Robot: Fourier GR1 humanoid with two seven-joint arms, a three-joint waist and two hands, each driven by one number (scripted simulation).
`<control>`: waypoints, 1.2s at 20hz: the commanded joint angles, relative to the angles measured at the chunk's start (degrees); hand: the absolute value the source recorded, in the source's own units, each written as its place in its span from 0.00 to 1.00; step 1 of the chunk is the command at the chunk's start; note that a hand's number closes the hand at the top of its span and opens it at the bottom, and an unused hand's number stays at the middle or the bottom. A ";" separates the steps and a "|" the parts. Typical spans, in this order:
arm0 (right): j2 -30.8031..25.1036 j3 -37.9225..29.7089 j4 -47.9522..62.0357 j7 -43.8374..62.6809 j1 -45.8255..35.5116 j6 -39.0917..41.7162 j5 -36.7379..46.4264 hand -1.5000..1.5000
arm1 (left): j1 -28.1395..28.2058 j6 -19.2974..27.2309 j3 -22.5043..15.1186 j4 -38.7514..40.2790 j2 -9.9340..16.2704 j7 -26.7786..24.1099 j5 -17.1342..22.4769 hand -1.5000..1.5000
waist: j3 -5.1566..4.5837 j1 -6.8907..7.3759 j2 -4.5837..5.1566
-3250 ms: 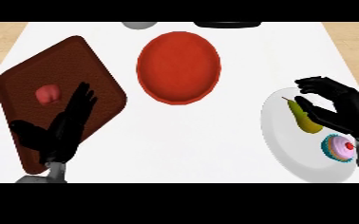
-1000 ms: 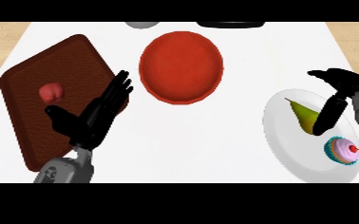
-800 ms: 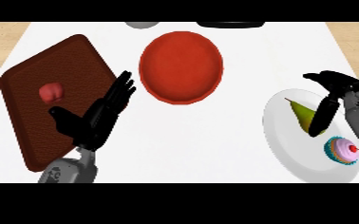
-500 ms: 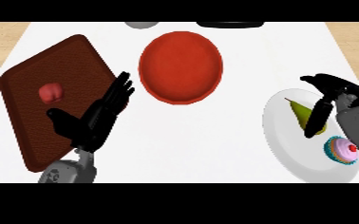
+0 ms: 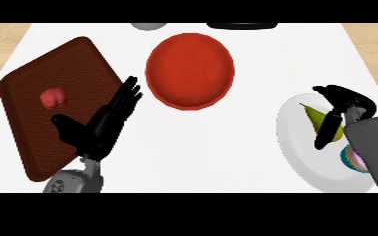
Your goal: Pick the pear from the plate and place it in the bowl
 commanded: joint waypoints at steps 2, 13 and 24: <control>2.16 -1.36 7.75 -5.51 -2.16 -2.75 6.49 0.00 | 2.95 -1.58 0.77 -2.74 0.12 0.13 -0.36 0.50 | 0.01 0.37 0.07; 4.05 -6.23 5.00 -9.37 3.54 -3.95 10.91 0.00 | -1.56 -2.95 3.19 -0.42 -2.40 3.22 -0.47 0.50 | 0.00 -0.05 0.00; 4.93 -6.00 19.59 -23.98 -3.66 -10.13 17.52 1.00 | 4.50 -2.94 0.69 -3.44 -3.92 0.68 -3.60 0.50 | 0.03 0.63 0.12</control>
